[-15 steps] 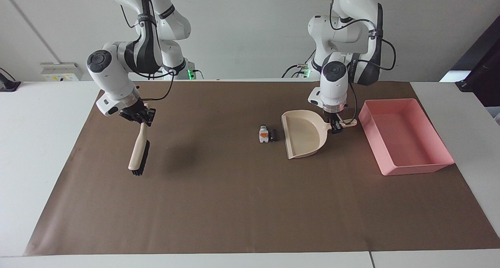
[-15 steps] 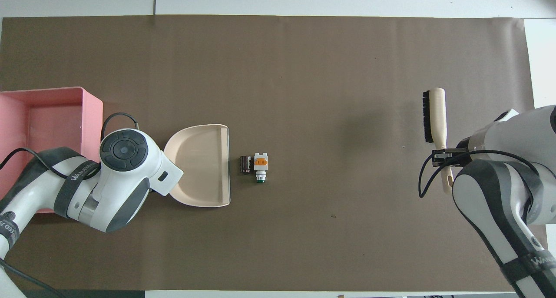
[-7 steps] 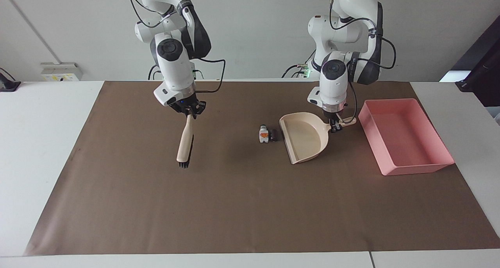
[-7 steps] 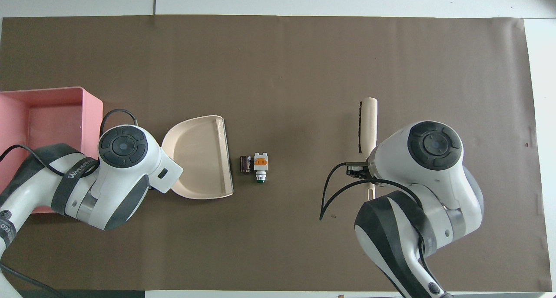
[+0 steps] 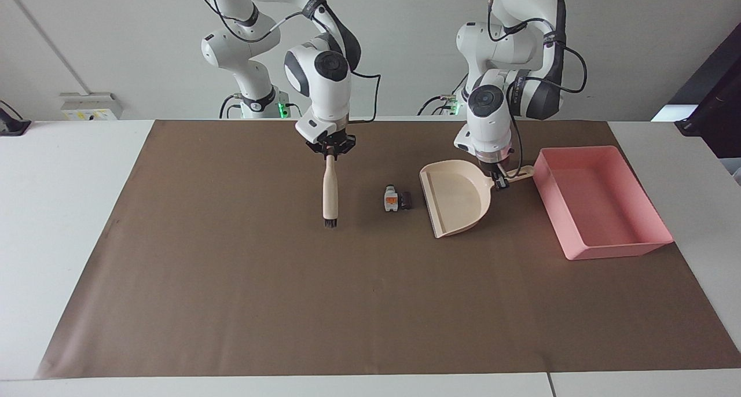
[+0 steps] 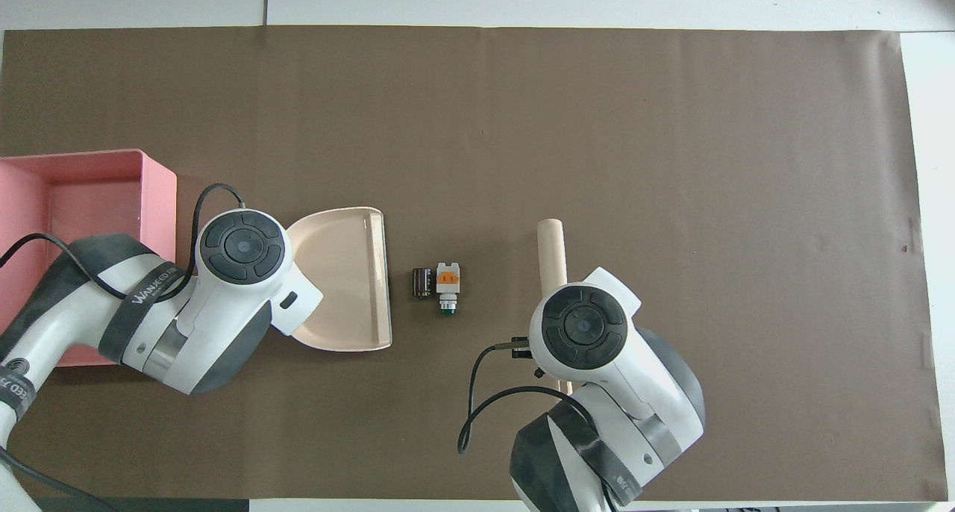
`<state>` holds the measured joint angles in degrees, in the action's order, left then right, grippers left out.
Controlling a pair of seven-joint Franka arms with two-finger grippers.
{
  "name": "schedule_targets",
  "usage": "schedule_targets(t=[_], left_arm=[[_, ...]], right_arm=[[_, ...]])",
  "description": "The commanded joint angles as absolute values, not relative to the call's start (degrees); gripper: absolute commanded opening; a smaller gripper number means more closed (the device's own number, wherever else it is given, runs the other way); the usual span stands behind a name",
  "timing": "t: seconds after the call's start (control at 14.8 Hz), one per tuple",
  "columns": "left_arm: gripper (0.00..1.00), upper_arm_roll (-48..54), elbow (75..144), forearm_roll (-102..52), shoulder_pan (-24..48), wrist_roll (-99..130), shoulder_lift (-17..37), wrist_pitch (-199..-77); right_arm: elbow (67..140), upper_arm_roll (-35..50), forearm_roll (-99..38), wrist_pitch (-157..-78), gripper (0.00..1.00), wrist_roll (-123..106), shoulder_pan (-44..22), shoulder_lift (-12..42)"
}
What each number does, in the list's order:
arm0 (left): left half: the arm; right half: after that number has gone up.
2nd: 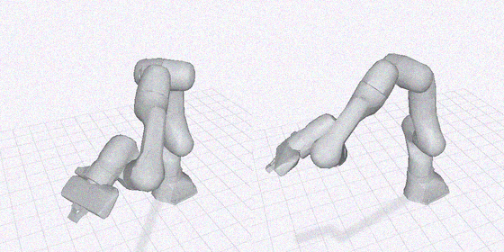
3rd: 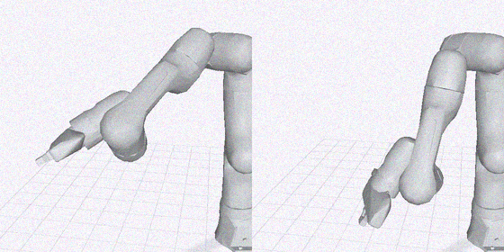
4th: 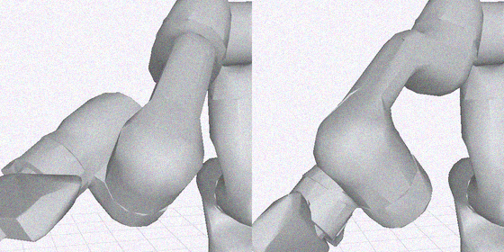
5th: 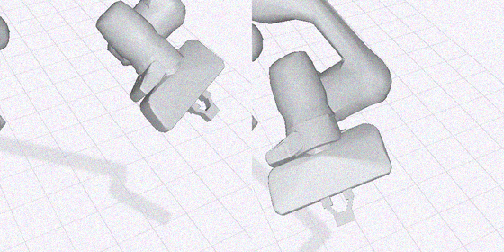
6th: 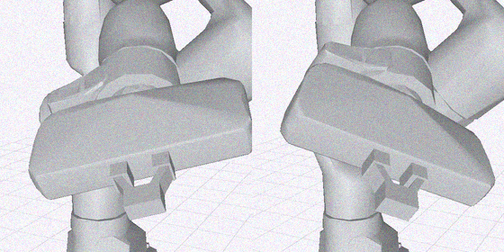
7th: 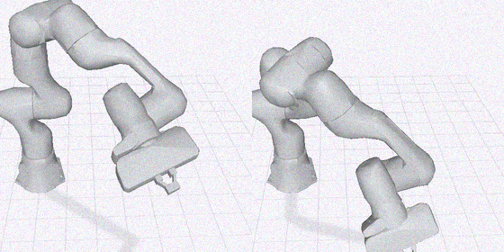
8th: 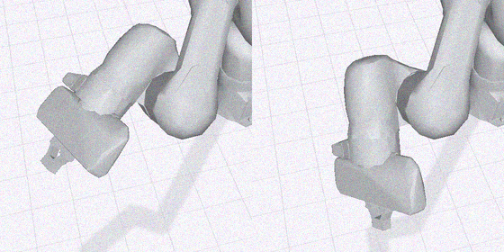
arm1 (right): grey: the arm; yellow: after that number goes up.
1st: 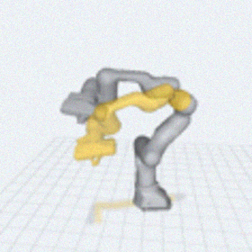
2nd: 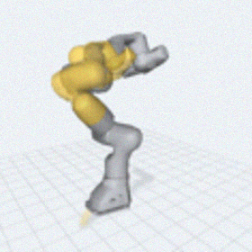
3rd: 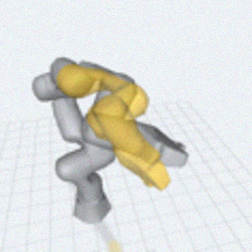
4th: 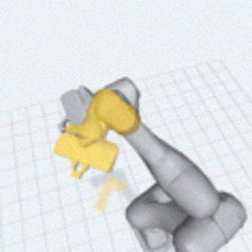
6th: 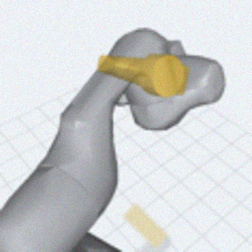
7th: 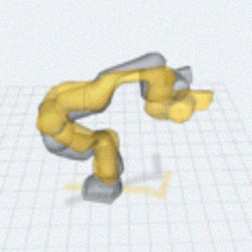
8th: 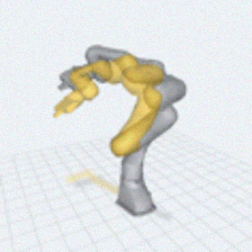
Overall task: Clean e-waste and dump in bin
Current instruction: 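Sweep the electronic part into the dustpan with the brush in the right gripper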
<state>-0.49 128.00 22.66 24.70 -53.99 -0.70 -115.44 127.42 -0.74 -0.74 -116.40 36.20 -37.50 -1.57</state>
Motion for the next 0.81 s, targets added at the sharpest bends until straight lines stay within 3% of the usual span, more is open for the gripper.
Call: schedule_targets(t=[0.0,0.2,0.47,0.74], left_arm=[[0.0,-1.05,128.41,24.17,26.02,-53.44,0.18,-117.68],[0.0,-1.05,128.41,24.35,26.36,-53.44,0.35,-118.3],[0.0,-1.05,129.46,24.43,26.72,-53.26,1.05,-119.97],[0.0,-1.05,129.64,24.61,26.81,-53.26,1.05,-119.97]], right_arm=[[126.56,-1.05,-0.79,-117.42,0.0,36.65,-38.23,-0.26],[126.04,-0.97,-1.32,-119.79,0.0,36.65,-40.42,1.39],[116.22,-0.97,-1.49,-119.01,0.0,38.23,-44.64,12.46],[112.86,0.35,-5.07,-120.23,0.0,38.93,-47.98,13.97]])
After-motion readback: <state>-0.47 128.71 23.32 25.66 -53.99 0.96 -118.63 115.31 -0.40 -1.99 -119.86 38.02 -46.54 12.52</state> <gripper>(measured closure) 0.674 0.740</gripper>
